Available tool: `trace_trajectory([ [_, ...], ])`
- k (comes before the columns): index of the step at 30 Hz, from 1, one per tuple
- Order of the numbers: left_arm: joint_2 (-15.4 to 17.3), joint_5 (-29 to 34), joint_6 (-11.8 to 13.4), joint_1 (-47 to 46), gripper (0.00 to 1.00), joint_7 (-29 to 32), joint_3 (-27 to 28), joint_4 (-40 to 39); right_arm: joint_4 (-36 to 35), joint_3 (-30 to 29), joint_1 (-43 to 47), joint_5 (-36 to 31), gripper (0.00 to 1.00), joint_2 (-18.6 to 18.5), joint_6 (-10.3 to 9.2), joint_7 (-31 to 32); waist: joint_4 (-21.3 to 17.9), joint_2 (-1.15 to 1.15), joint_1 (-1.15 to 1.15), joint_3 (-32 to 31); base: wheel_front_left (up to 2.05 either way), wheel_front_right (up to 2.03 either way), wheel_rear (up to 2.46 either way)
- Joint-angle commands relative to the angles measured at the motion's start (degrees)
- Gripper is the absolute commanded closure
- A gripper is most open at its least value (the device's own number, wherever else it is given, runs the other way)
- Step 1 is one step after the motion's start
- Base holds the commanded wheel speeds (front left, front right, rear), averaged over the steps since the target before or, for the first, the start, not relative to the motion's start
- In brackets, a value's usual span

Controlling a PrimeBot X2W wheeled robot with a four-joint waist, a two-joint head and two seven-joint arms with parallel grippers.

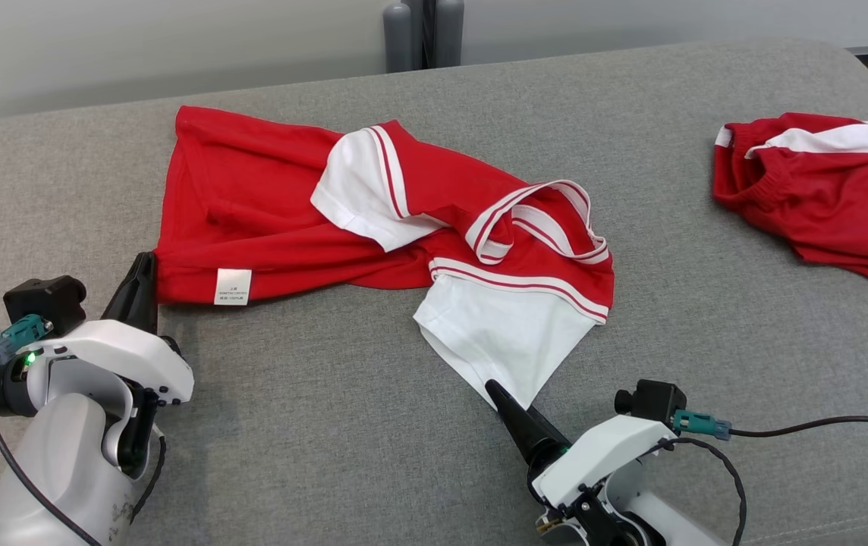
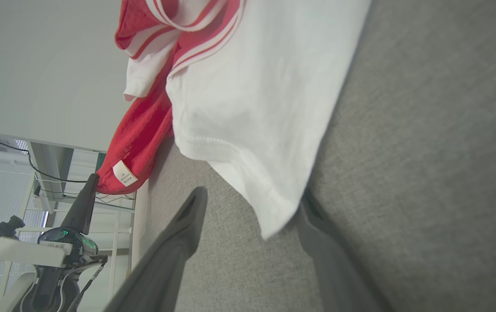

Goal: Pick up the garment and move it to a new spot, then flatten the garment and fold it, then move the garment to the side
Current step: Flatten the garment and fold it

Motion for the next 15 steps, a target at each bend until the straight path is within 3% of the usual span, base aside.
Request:
trace_trajectory([
  [1, 0.4, -0.4, 0.3, -0.9, 1.00, -0.3, 0.1, 0.0, 1.6, 0.4, 0.1, 0.6, 0.00, -0.3, -0.16, -0.3, -0.1, 0.00, 0.00, 0.0, 0.00, 0.00, 0.00],
  [11, 0.5, -1.0, 0.4, -0.8, 1.00, -0.7, -0.3, 0.5, 3.4, 1.1, -0.2, 3.3, 0.00, -0.5, -0.30, -1.8, -0.4, 0.00, 0.00, 0.1, 0.00, 0.00, 0.00],
  [12, 0.5, -1.0, 0.4, -0.8, 1.00, -0.8, -0.3, 0.5, 3.6, 1.1, -0.3, 3.4, 0.07, -0.5, -0.30, -1.8, -0.4, 0.00, 0.00, 0.1, 0.00, 0.00, 0.00],
  [15, 0.5, -1.1, 0.4, -0.9, 1.00, -0.9, -0.5, 0.6, 3.9, 1.3, -0.4, 3.7, 0.84, -0.5, -0.31, -1.9, -0.4, 0.00, 0.00, 0.1, 0.00, 0.00, 0.00],
])
